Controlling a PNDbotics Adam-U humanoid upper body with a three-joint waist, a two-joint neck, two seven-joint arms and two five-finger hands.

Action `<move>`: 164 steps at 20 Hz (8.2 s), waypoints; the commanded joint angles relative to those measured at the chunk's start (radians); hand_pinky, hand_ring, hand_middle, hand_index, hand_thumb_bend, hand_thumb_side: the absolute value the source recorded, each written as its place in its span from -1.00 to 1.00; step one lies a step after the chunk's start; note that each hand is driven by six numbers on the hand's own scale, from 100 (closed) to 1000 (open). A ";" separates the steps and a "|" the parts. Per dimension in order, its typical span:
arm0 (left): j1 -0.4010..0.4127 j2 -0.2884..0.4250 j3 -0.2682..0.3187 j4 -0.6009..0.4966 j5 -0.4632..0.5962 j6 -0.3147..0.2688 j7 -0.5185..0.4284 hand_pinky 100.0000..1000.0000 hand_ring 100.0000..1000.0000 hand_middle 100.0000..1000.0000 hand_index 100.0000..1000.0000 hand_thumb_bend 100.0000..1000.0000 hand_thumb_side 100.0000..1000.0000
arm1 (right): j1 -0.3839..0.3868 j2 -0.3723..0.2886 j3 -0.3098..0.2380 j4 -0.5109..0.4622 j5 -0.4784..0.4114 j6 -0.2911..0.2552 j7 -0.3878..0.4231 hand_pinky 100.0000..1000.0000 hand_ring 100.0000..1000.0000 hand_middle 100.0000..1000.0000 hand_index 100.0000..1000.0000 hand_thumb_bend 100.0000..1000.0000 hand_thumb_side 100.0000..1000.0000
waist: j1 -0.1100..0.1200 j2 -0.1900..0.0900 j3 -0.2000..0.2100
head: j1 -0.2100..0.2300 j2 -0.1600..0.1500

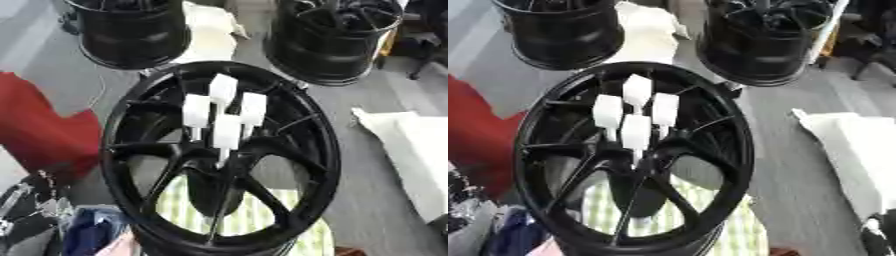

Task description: Pull the pin out of the wheel hub.

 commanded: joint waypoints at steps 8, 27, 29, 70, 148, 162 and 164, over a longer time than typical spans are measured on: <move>-0.003 0.011 0.004 -0.012 0.002 0.009 0.016 0.18 0.44 0.44 0.68 -1.00 -0.84 | 0.000 -0.029 -0.001 -0.012 0.003 0.004 -0.005 -1.00 -0.38 0.46 0.28 -0.28 -0.96 | 0.005 -0.016 -0.002 | -0.004 -0.009; 0.001 0.005 0.009 -0.149 0.053 0.131 0.033 0.16 0.38 0.38 0.64 -1.00 -0.58 | 0.129 -0.582 0.106 -0.470 0.163 0.452 0.155 -0.92 -0.24 0.54 0.54 -0.20 -0.70 | -0.027 -0.024 0.032 | -0.013 -0.018; 0.003 0.007 0.009 -0.160 0.059 0.142 0.030 0.16 0.38 0.38 0.64 -1.00 -0.58 | 0.110 -0.685 0.127 -0.478 0.162 0.447 0.275 -0.94 -0.22 0.56 0.58 -0.20 -0.70 | -0.031 -0.025 0.033 | -0.013 -0.018; -0.003 0.003 -0.029 -0.154 0.049 0.156 -0.022 0.15 0.36 0.37 0.64 -1.00 -0.60 | -0.807 -0.753 0.614 -0.383 0.182 0.499 1.497 0.04 0.39 0.86 0.82 -0.15 -0.77 | -0.054 -0.027 0.137 | -0.116 -0.011; -0.002 -0.011 -0.025 -0.151 0.052 0.180 -0.015 0.15 0.33 0.36 0.63 -1.00 -0.67 | -0.802 -0.672 0.670 -0.281 -0.051 0.454 1.143 -1.00 -0.41 -0.01 -0.27 -0.35 -1.00 | -0.046 -0.031 0.136 | -0.124 -0.001; 0.018 0.002 0.003 -0.152 0.056 0.183 0.014 0.15 0.33 0.36 0.63 -1.00 -0.66 | -0.353 -0.978 0.247 -0.481 -0.105 0.421 0.853 -1.00 -0.44 0.00 -0.28 -0.28 -1.00 | -0.042 -0.051 0.042 | -0.051 -0.001; 0.019 0.001 0.008 -0.152 0.058 0.184 0.020 0.15 0.33 0.36 0.63 -1.00 -0.66 | -0.233 -0.945 0.181 -0.478 -0.087 0.419 0.757 -1.00 -0.44 0.00 -0.28 -0.26 -1.00 | -0.039 -0.051 0.030 | -0.038 -0.004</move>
